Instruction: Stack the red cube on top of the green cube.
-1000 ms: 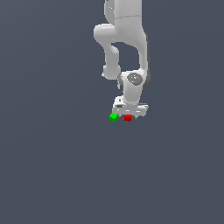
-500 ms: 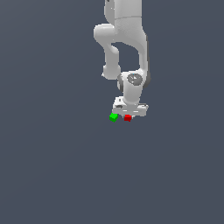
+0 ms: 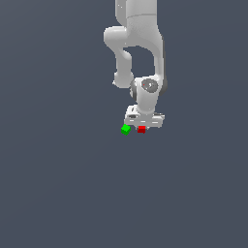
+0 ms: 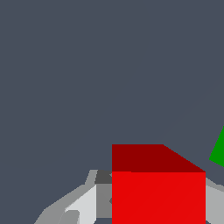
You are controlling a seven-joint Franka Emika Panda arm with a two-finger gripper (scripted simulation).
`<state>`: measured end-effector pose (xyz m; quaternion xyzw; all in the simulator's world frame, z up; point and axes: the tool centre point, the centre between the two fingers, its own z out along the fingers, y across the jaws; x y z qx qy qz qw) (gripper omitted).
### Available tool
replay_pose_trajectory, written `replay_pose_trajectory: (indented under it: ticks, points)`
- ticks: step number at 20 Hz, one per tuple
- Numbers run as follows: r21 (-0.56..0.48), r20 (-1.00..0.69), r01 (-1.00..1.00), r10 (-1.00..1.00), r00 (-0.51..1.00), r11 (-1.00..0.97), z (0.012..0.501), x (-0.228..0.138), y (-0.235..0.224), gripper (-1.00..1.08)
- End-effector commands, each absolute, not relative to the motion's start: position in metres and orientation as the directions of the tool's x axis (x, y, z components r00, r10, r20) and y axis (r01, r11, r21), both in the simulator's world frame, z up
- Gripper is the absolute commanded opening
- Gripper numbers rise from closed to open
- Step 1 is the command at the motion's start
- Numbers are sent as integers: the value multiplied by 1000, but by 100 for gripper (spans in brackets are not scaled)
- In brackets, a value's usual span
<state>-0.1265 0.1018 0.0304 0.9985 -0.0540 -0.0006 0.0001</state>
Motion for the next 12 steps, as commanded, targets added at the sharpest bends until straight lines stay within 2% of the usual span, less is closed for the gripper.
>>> replay_pose_trajectory:
  ticks: [1,12]
  points:
    - [0,0,-108,-108,994,-994,39,-126,102,-100]
    - [0,0,-109,-109,994,-994,101,-127,101,-100]
